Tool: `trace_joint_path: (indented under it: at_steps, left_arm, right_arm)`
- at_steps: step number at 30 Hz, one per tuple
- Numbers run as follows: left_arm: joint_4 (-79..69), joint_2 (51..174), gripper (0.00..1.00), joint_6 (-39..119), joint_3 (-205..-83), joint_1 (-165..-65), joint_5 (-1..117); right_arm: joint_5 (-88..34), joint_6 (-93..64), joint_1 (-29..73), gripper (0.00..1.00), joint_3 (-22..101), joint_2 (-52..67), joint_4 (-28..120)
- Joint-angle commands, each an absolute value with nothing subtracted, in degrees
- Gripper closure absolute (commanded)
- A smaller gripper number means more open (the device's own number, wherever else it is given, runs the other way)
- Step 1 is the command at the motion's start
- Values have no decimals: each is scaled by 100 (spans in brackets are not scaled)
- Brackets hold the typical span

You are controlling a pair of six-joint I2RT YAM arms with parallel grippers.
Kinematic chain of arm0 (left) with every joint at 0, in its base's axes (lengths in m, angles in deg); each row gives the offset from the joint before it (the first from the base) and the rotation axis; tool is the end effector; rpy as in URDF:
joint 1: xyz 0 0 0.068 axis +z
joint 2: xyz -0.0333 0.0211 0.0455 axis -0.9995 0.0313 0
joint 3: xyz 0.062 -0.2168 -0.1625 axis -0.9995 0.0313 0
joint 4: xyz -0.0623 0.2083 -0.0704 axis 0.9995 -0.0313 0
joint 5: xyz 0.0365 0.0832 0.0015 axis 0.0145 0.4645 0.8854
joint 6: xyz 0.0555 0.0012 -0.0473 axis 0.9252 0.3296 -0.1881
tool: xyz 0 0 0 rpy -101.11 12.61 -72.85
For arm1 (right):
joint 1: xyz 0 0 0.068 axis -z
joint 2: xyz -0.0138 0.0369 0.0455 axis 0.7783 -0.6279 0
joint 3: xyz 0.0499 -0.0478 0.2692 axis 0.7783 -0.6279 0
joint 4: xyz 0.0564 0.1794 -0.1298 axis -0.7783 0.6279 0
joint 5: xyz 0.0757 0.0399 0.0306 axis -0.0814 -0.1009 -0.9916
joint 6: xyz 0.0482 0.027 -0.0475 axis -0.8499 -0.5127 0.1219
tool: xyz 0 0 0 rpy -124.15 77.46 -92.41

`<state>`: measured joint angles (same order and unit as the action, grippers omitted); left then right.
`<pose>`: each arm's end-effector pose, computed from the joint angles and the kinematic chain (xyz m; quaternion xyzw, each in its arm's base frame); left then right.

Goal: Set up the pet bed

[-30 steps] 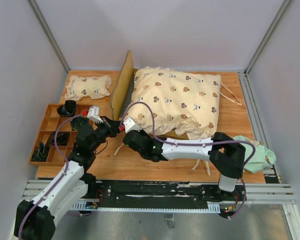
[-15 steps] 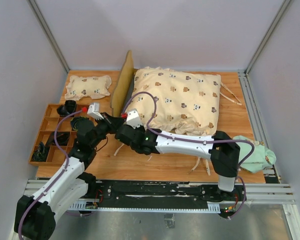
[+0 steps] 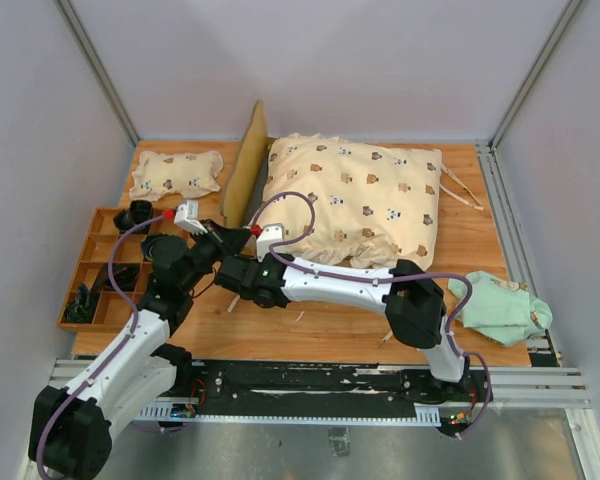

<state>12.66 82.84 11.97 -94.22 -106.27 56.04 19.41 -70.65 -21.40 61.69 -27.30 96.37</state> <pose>0.1693 -0.0662 0.2695 -0.0763 0.7250 -0.3846 0.5663 0.1564 0.3686 0.2340 -0.0189 0.9285 0.0298 0.3697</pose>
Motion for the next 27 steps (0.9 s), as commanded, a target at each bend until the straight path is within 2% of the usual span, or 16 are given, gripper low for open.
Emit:
trace_joint_path:
  at_steps: [1, 8, 11, 15, 24, 27]
  left_arm:
    - [1533, 8342, 96, 1284, -9560, -10590, 5724]
    - [1590, 8431, 96, 1116, -9532, -10592, 5710]
    - [1595, 8439, 96, 1035, -9494, -10591, 5749]
    - [1626, 8440, 96, 966, -9431, -10592, 5752]
    - [1618, 8525, 96, 829, -9391, -10590, 5791]
    - [1620, 8552, 94, 790, -9401, -10594, 5719]
  right_arm:
    - [2516, -7212, -2178, 100, 6591, -3047, 10037]
    - [2674, -6681, -2009, 100, 6617, -3264, 9704]
    - [2748, -6000, -2000, 100, 6329, -3157, 8912]
    - [2384, -4658, -1969, 100, 5486, -2890, 7004]
    - [2411, -3877, -1831, 100, 5114, -2856, 6230]
    - [2078, -3215, -1824, 100, 4502, -2600, 5278]
